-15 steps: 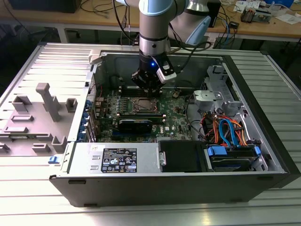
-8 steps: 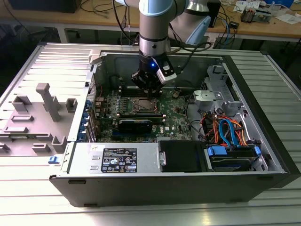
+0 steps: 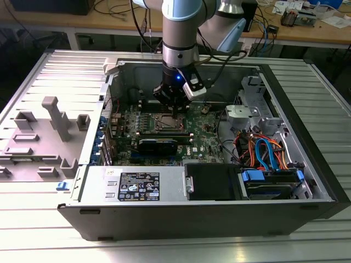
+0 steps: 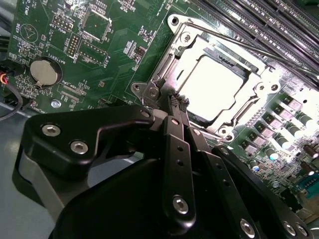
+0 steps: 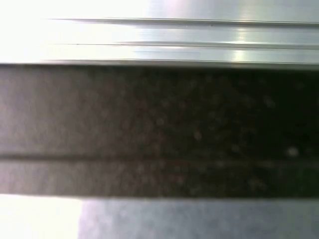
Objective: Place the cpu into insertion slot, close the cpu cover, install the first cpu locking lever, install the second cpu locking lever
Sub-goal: 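Install the second cpu locking lever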
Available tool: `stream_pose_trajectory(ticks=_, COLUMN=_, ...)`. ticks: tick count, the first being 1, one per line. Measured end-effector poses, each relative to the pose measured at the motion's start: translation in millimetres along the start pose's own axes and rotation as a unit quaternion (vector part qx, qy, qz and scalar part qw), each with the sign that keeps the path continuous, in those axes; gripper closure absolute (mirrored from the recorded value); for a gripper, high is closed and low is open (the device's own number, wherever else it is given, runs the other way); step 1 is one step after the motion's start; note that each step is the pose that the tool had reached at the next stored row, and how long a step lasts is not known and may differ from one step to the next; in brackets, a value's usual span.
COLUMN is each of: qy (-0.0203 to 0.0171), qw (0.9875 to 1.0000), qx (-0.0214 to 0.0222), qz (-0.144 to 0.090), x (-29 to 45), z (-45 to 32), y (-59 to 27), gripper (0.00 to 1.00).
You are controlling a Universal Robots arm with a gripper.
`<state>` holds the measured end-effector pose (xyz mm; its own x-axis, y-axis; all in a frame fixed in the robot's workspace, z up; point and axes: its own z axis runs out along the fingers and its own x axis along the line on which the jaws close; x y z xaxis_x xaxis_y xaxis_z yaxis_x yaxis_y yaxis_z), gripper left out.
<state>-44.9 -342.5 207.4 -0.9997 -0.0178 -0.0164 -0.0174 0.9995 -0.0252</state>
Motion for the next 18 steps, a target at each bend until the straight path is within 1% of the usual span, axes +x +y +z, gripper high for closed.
stream_pose_trajectory(ticks=8, qy=0.0000, qw=1.0000, qx=0.0004, qz=0.000, x=-0.1, z=-3.1, y=-0.1, gripper=0.89)
stream_pose_trajectory(ticks=14, qy=0.0000, qw=1.0000, qx=0.0005, qz=0.000, x=0.0, z=-3.1, y=-5.1, gripper=0.89)
stream_pose_trajectory(ticks=18, qy=0.0000, qw=1.0000, qx=0.0007, qz=0.000, x=0.1, z=-4.0, y=-6.1, gripper=0.89)
